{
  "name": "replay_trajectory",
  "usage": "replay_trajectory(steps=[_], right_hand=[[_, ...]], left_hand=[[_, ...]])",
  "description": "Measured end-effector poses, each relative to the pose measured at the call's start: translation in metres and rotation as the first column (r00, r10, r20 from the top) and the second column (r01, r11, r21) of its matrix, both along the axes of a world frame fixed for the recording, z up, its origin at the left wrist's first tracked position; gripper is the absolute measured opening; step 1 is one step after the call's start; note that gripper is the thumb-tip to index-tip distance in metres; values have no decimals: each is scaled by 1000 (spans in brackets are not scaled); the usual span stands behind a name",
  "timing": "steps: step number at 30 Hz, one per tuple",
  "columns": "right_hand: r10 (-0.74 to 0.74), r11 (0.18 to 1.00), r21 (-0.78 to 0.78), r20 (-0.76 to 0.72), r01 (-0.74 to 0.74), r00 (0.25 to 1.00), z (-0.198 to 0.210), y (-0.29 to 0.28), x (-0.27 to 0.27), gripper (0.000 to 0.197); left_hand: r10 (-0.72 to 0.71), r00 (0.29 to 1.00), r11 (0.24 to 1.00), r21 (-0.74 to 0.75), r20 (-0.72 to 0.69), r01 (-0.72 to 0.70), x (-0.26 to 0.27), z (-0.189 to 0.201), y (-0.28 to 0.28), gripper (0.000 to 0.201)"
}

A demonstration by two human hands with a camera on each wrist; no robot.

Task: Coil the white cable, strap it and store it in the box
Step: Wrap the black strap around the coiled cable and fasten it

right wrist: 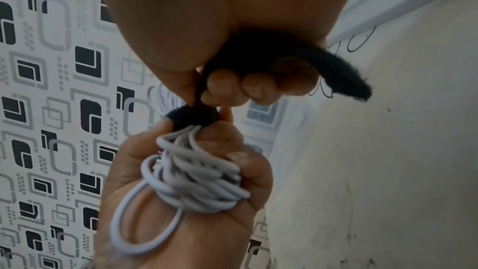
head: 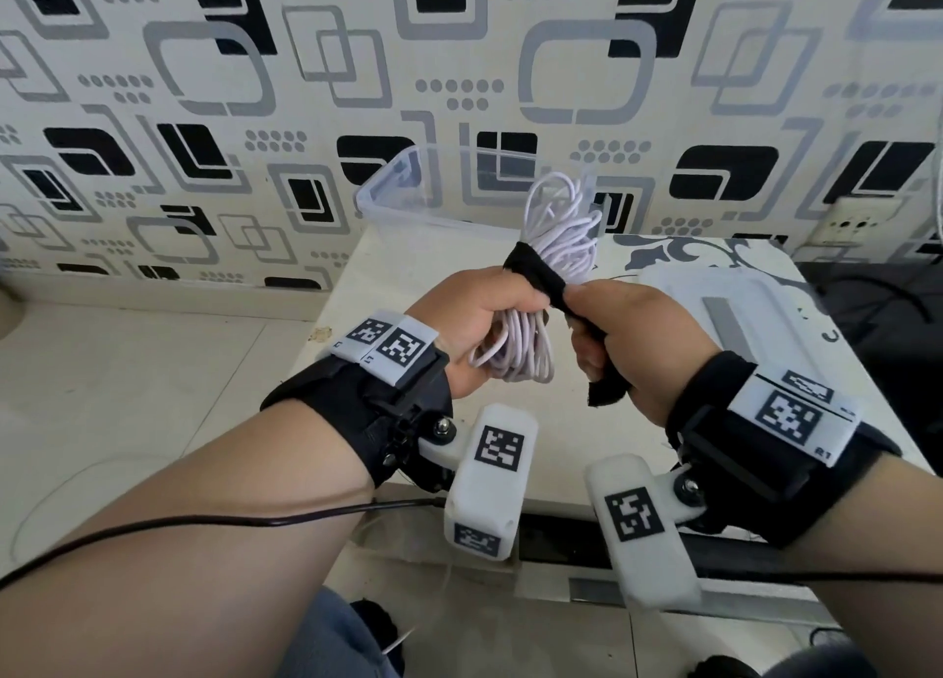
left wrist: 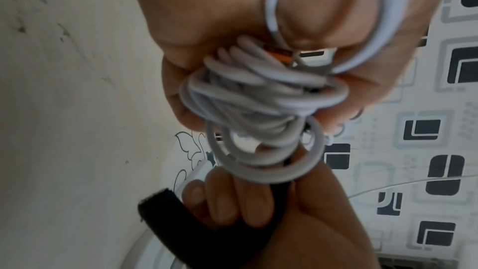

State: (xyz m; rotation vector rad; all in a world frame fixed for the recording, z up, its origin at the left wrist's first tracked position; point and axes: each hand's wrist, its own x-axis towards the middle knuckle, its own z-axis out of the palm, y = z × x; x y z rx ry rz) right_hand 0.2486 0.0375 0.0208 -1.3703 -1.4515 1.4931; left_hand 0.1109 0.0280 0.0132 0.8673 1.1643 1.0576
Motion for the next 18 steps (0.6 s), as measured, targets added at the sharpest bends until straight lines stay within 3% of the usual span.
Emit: replay_trajectory(steps=[2, 5, 12, 18], right_hand=[[22, 999, 33, 44, -24, 999, -2, 0, 1, 32], [39, 995, 90, 43, -43, 998, -7, -1, 3, 32], [21, 998, 65, -288, -2, 957, -15, 3, 7, 23], [142, 989, 22, -464, -149, 875, -14, 5, 14, 14]], left_hand=[[-38, 999, 998, 49, 0, 38, 2, 0, -2, 8], [39, 997, 997, 74, -67, -34, 5, -3, 0, 10], [139, 988, 989, 64, -63, -135, 2, -3, 5, 23], [145, 989, 983, 119, -39, -140, -3, -1, 5, 27]])
